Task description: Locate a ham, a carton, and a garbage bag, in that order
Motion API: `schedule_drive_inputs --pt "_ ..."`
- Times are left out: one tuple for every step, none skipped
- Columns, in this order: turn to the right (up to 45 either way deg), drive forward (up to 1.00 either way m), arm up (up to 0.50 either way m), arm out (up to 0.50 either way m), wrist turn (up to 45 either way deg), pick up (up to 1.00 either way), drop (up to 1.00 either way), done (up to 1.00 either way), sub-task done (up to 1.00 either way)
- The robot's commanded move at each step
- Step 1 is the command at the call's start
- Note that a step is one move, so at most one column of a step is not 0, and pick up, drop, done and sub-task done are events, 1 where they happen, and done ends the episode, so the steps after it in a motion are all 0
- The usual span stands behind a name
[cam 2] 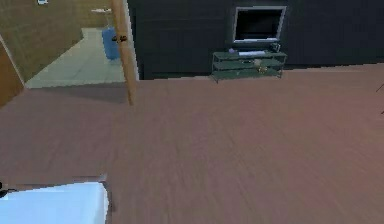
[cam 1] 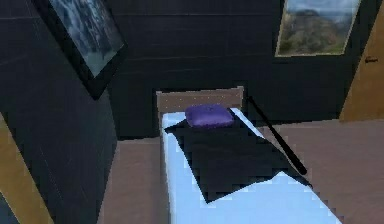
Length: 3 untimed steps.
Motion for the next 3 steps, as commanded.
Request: schedule_drive_inputs --pt "0.0 0.05 0.00 0.00 0.0 0.00 0.00 0.00 0.00" --pt "45.0 0.00 0.00 0.00 0.0 0.00 0.00 0.00 0.00" --pt "45.0 0.00 0.00 0.00 0.0 0.00 0.00 0.00 0.00"
